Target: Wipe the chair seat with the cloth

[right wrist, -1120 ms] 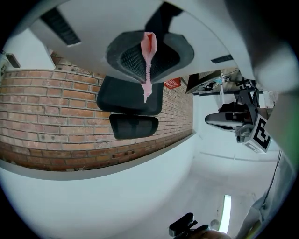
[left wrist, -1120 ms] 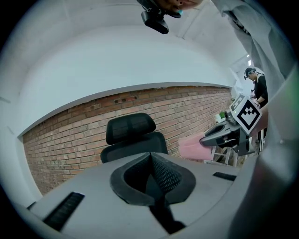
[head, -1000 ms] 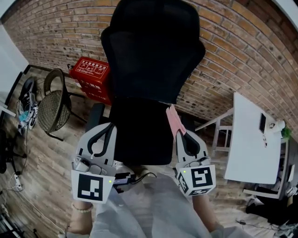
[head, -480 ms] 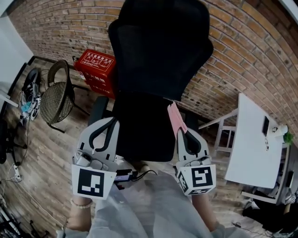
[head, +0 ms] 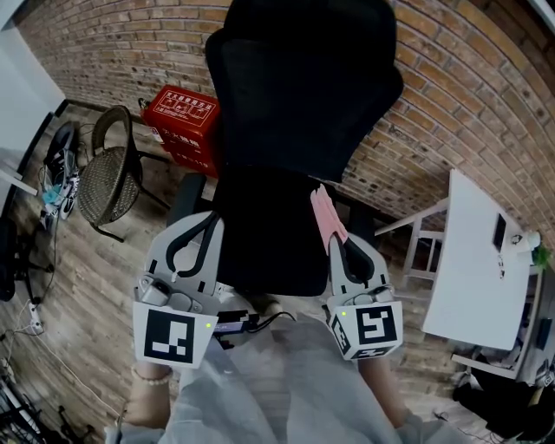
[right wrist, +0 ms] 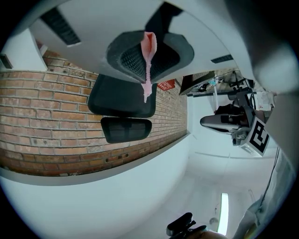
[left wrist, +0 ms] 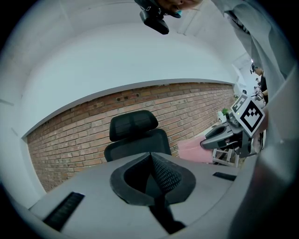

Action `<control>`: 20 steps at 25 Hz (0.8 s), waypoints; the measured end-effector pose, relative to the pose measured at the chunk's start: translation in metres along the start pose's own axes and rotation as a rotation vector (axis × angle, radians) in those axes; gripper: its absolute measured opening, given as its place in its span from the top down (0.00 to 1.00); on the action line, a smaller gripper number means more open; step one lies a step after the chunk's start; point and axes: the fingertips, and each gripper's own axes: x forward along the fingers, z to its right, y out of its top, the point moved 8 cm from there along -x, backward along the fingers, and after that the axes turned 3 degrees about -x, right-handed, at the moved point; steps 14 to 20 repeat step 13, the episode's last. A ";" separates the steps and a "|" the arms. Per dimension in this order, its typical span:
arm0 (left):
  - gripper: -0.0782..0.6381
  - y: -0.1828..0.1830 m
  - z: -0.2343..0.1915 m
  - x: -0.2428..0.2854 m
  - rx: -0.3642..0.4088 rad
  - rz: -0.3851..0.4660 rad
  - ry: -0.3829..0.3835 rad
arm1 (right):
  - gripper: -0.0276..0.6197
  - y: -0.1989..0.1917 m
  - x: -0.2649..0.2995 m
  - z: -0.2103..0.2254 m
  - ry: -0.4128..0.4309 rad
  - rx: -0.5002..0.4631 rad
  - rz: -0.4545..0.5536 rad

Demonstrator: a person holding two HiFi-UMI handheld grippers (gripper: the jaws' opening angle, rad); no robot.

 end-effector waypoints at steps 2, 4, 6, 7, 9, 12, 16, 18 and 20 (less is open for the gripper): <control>0.87 0.000 0.001 0.001 0.001 0.000 -0.003 | 0.88 -0.001 0.001 0.001 0.003 0.000 -0.002; 0.87 -0.001 0.002 0.002 0.003 -0.003 -0.007 | 0.88 -0.002 0.001 0.001 0.003 0.002 -0.007; 0.87 -0.002 0.002 0.003 -0.002 -0.007 -0.009 | 0.88 -0.003 0.001 0.001 0.005 0.003 -0.013; 0.87 -0.003 0.002 0.003 -0.005 -0.008 -0.008 | 0.88 -0.003 0.002 0.000 0.006 0.002 -0.014; 0.87 -0.004 0.001 0.004 -0.010 -0.008 -0.005 | 0.88 -0.004 0.003 0.000 0.008 0.002 -0.016; 0.87 -0.007 0.002 0.004 -0.017 -0.012 -0.001 | 0.88 -0.007 0.005 0.000 0.012 0.001 -0.019; 0.87 -0.008 0.002 0.005 -0.018 -0.013 0.000 | 0.88 -0.008 0.006 0.000 0.013 0.000 -0.019; 0.87 -0.008 0.002 0.005 -0.018 -0.013 0.000 | 0.88 -0.008 0.006 0.000 0.013 0.000 -0.019; 0.87 -0.008 0.002 0.005 -0.018 -0.013 0.000 | 0.88 -0.008 0.006 0.000 0.013 0.000 -0.019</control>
